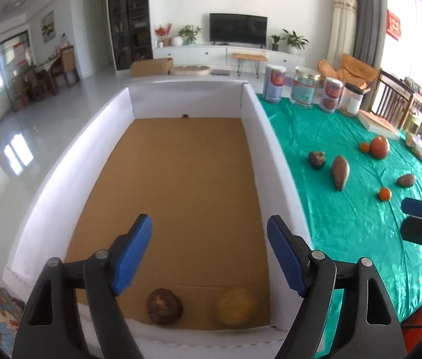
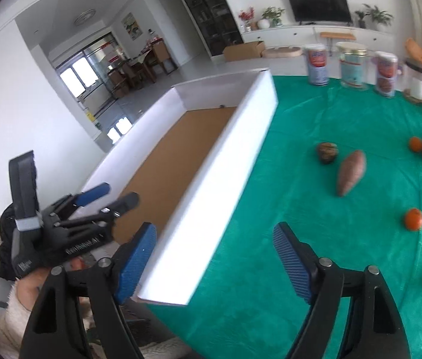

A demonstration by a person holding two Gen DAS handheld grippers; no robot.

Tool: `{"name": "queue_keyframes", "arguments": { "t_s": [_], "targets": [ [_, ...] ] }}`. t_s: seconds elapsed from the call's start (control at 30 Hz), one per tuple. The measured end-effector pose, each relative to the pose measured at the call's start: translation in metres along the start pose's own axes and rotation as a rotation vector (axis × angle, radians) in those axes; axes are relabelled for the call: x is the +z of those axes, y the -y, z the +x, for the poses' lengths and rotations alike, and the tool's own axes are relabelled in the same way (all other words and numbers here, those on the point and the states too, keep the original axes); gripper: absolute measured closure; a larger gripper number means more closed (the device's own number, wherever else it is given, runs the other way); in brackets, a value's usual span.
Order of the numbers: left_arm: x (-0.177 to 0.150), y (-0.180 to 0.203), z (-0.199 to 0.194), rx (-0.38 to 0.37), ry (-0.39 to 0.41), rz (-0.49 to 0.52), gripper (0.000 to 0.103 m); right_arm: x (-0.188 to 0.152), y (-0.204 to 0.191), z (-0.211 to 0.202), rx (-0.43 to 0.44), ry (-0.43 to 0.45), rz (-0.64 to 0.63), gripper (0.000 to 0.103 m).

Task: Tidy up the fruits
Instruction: 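Withdraw both open grippers from the box back over the green table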

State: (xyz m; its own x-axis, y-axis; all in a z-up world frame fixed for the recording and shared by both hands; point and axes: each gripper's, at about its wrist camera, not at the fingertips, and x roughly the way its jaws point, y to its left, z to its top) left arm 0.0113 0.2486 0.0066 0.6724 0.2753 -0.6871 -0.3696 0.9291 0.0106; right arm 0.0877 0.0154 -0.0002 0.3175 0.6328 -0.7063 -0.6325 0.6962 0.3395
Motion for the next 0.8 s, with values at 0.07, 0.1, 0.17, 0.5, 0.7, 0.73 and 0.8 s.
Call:
{"name": "queue_keyframes", "arguments": {
  "t_s": [0.07,0.1,0.17,0.5,0.7,0.73,0.8],
  "targets": [
    [0.005,0.021,-0.003,-0.058,0.033,0.036,0.02,-0.024,0.037,-0.031,-0.108,0.048,0.068,0.009],
    [0.007,0.032,-0.002,-0.086,0.039,0.052,0.018,-0.037,0.053,-0.048,-0.172,0.075,0.1,0.008],
    [0.009,0.054,0.003,-0.132,0.052,0.08,0.018,-0.061,0.088,-0.077,-0.3,0.133,0.151,0.007],
    [0.003,0.099,0.032,0.025,0.042,0.221,0.018,-0.128,0.243,-0.174,-0.603,0.248,0.607,0.007],
    [-0.001,0.09,0.029,0.035,0.005,0.195,0.018,-0.116,0.304,-0.156,-0.697,0.058,0.609,0.005],
    [-0.001,0.091,0.03,0.035,-0.001,0.194,0.018,-0.119,0.309,-0.148,-0.713,0.02,0.608,0.005],
    [-0.001,0.092,0.031,0.04,-0.009,0.198,0.018,-0.118,0.321,-0.137,-0.732,-0.025,0.604,0.005]
  ]
}}
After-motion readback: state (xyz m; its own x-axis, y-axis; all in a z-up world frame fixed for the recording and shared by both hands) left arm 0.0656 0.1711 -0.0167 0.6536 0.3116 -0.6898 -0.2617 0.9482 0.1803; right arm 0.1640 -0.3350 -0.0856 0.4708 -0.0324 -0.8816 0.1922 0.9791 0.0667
